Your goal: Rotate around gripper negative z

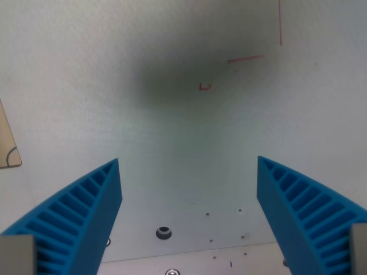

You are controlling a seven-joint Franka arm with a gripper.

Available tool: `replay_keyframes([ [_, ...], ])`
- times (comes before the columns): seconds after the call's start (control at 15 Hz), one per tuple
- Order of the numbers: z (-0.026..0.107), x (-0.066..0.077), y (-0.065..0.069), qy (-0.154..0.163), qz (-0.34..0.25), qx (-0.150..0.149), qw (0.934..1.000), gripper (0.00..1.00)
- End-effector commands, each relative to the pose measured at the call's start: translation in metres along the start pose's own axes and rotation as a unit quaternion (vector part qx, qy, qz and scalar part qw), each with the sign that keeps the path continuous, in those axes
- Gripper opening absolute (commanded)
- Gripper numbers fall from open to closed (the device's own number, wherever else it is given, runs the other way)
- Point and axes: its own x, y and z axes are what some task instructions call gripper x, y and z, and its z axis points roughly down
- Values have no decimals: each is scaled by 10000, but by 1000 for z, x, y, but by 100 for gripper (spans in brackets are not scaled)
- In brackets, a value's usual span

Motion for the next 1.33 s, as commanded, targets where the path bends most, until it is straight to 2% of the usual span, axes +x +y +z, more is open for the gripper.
replay_keyframes([
  [0.07,-1,0,0,14,-55,2,10000,100],
  [0.67,-1,0,0,14,-580,1,9983,100],
  [1.33,-1,0,0,14,-1161,0,9932,100],
])
